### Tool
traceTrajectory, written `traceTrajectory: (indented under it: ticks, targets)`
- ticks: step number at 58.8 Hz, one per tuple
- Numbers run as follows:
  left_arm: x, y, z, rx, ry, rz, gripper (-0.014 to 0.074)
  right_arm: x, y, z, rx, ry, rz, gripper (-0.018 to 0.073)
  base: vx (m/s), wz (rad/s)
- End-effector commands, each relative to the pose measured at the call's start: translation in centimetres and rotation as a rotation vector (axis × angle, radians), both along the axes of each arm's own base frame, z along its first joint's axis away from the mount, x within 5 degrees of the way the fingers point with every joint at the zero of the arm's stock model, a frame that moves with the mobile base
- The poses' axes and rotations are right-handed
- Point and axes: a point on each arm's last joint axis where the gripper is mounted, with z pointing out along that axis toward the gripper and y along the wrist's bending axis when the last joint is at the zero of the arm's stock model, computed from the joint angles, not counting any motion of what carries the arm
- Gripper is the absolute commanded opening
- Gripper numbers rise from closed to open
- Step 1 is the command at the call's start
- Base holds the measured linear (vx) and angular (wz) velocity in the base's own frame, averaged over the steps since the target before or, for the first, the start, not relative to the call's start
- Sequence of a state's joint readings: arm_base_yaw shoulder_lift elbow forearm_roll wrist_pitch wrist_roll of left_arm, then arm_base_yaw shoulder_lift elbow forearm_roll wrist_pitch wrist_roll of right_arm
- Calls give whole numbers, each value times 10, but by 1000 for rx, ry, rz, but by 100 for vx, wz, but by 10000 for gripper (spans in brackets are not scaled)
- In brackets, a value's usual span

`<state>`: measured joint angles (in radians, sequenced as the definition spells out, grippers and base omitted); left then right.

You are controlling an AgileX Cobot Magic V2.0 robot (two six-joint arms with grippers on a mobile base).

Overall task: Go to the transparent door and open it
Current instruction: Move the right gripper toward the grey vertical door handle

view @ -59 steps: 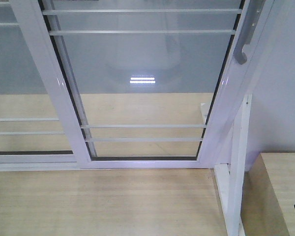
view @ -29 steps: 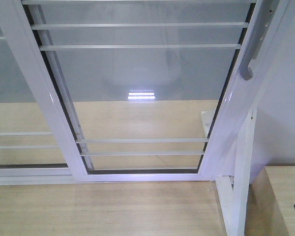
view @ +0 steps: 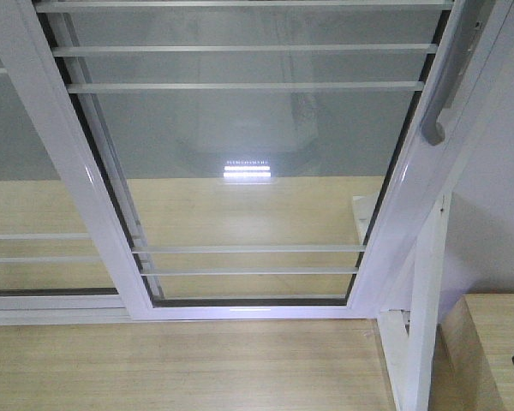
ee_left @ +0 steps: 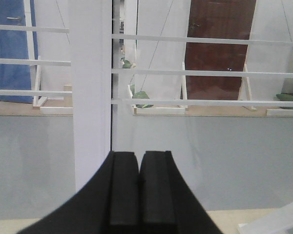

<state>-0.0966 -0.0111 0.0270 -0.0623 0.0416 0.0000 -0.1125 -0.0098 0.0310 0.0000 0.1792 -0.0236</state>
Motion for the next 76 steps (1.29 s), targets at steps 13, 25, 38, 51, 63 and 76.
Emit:
traceTrajectory:
  ticks: [13, 25, 38, 51, 63, 76]
  targets:
    - [1, 0, -3, -21, -50, 2, -6, 2, 0, 3, -13, -52, -2, -8, 0, 0]
    - [1, 0, -3, -21, -50, 2, -6, 2, 0, 3, -13, -52, -2, -8, 0, 0]
    - [1, 0, -3, -21, -50, 2, -6, 2, -1, 2, -41, -47, -2, -8, 0, 0]
    - [0, 1, 1, -25, -88, 4, -6, 2, 0, 10, -62, -136, -1, -8, 0, 0]
    - [0, 1, 1, -25, -88, 4, -6, 1, 0, 20, -74, -242, 0, -8, 0, 0]
    - [-5, 1, 31, -27, -219, 8, -6, -1, 0, 36, 18, -324, 2, -8, 0, 0]
